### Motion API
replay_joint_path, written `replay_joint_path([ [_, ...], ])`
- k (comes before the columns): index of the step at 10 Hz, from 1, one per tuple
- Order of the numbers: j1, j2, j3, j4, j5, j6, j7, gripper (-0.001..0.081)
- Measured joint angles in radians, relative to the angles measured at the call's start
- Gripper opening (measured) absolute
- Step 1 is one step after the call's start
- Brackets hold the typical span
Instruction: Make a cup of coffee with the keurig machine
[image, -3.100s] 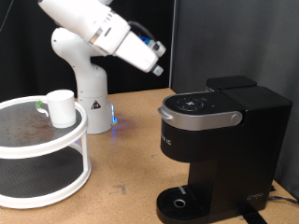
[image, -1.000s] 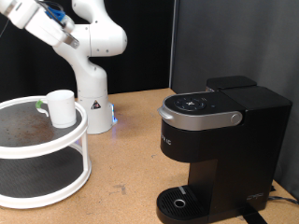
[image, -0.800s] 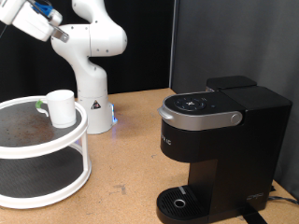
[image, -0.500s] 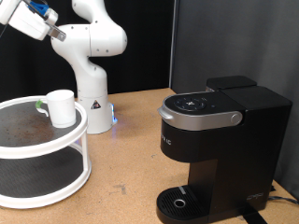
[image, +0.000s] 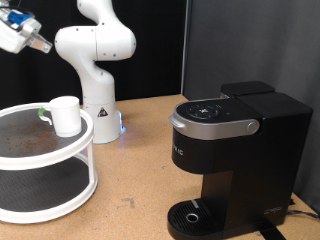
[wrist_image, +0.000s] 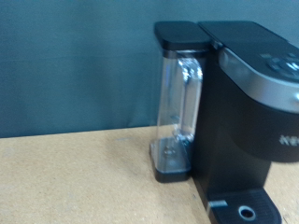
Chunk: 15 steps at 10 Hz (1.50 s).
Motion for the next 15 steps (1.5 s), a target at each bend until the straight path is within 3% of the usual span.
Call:
replay_joint_path([
  [7,0.018,0.120,-0.091,0.034,0.008,0.028,-0.136,0.0000],
  [15,0.020,0.267,-0.105,-0.008,0.031,0.167,-0.259,0.0000],
])
